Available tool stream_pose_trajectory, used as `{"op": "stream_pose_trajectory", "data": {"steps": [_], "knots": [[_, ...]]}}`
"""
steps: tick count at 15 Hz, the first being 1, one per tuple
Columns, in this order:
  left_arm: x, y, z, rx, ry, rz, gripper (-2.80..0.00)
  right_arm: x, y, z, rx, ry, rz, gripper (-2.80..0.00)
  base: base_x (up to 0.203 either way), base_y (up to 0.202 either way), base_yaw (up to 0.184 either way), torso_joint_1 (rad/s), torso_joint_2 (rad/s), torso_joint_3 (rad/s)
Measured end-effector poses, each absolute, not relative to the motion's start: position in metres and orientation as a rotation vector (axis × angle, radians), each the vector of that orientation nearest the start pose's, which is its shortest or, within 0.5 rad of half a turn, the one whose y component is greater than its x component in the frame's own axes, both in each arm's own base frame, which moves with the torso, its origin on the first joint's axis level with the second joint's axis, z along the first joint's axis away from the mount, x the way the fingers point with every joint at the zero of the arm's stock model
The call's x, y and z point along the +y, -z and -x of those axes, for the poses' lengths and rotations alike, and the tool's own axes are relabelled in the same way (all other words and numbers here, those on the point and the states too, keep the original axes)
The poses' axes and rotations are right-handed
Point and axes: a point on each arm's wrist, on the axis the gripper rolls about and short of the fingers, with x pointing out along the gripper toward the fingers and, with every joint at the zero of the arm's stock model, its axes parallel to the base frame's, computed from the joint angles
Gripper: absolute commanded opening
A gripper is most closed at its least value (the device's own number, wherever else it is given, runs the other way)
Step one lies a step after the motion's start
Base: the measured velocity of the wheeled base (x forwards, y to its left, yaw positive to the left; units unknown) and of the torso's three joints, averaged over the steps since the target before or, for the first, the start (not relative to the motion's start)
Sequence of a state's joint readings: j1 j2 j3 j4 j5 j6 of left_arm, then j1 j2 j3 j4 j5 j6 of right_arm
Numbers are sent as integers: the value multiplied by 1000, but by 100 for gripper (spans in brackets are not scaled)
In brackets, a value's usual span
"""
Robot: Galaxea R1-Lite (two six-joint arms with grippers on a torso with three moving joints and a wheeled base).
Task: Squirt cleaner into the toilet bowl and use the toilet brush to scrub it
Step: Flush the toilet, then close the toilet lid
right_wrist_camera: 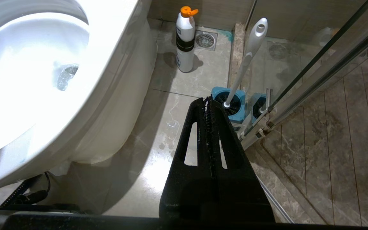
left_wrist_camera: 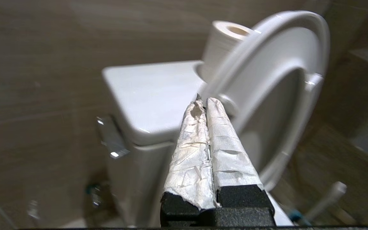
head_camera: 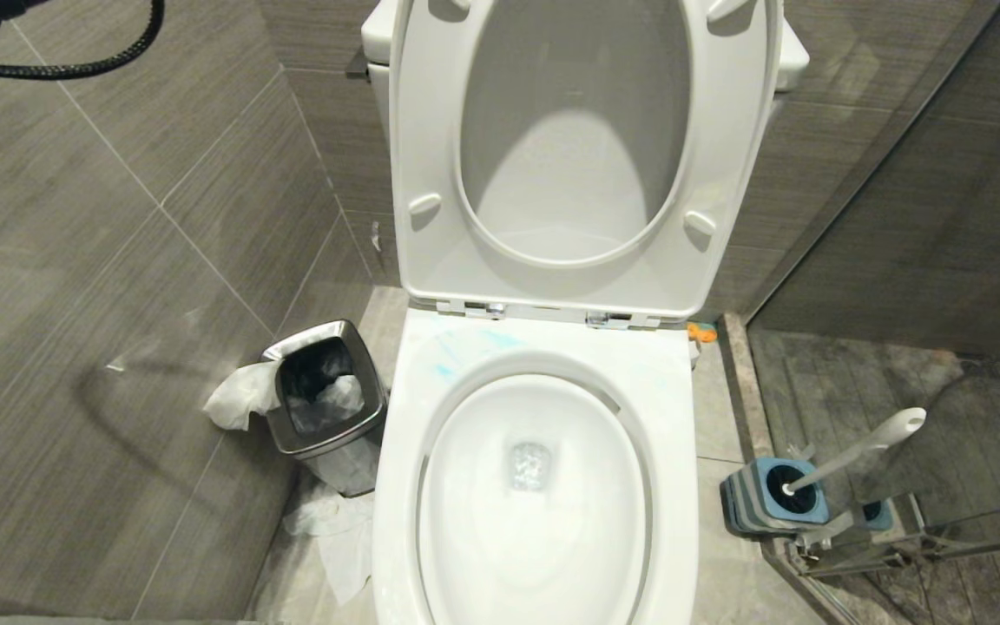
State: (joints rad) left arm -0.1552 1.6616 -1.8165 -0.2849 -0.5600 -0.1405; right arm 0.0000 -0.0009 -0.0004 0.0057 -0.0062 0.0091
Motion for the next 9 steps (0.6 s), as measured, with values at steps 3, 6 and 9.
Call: {"op": "stream_pose_trajectory", "data": {"steps": [3, 6, 9], "knots": [[-57, -440, -301, -505, 667, 47, -280, 0, -75, 23, 5, 6, -9, -280, 0, 0, 0, 0, 0, 0], [-68, -437, -317, -501, 691, 119, -280, 0, -75, 23, 4, 6, -9, -280, 0, 0, 0, 0, 0, 0], [-74, -430, -326, -479, 703, 136, -280, 0, -75, 23, 4, 7, -9, -280, 0, 0, 0, 0, 0, 0]]}}
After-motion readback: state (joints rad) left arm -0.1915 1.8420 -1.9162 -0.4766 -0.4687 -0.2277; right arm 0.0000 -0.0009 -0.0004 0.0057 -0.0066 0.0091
